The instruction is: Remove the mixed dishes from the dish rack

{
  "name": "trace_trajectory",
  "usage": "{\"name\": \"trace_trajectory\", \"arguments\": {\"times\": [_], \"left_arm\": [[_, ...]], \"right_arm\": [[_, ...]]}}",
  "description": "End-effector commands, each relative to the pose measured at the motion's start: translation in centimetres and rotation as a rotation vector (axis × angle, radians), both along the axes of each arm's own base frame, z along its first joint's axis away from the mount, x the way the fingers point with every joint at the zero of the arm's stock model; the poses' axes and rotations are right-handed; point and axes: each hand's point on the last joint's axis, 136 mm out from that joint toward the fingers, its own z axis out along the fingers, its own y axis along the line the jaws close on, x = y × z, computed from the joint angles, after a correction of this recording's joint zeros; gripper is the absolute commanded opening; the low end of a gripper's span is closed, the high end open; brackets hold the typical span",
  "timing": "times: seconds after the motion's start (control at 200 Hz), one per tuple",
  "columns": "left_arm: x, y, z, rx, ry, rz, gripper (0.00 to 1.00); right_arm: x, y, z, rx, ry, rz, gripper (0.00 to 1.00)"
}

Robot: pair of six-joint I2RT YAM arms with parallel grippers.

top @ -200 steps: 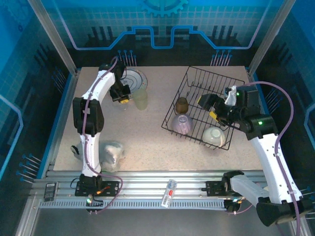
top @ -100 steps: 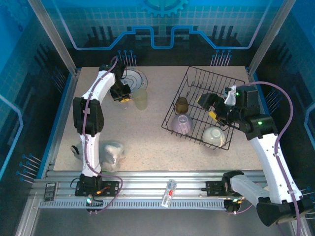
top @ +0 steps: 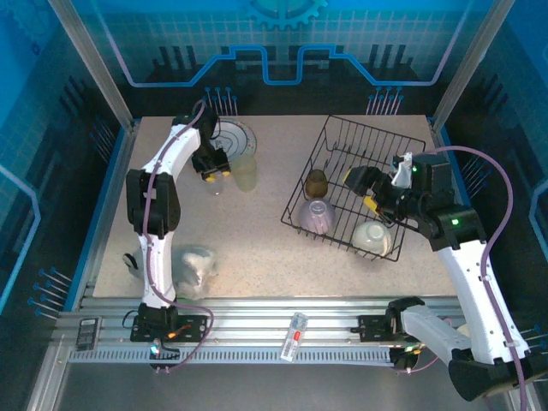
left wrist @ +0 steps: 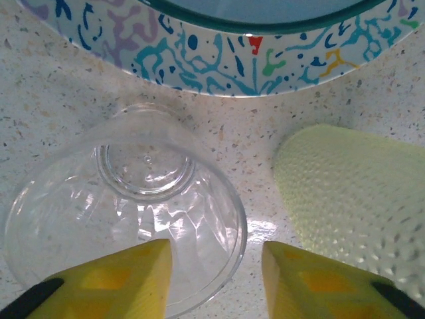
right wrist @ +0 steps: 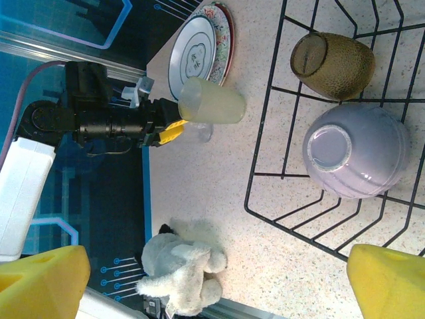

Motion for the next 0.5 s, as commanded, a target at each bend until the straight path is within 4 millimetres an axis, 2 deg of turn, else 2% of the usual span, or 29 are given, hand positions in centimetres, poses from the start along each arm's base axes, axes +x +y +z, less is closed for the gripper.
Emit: {"name": "trace_trajectory", "arguments": {"times": [0.0,0.18,0.495], "left_arm": [[-0.4,0.4,2.4,-0.01,-0.041,0.021,0.46],[-0.4,0.5,4.0,-0.014,-0.078,0.03,0.59],[0.1,0.9,8.7,-0.043,-0.188,0.061,0.92]], "right_arm": [[-0.2,0.1,-0.6,-0.015,0.015,0.006,1.0],[0.2,0.2,-1.1,-0.029,0.026,0.011,1.0],[1.5,0.3,-2.5,-0.079,0.056,0.032,1.0]]}}
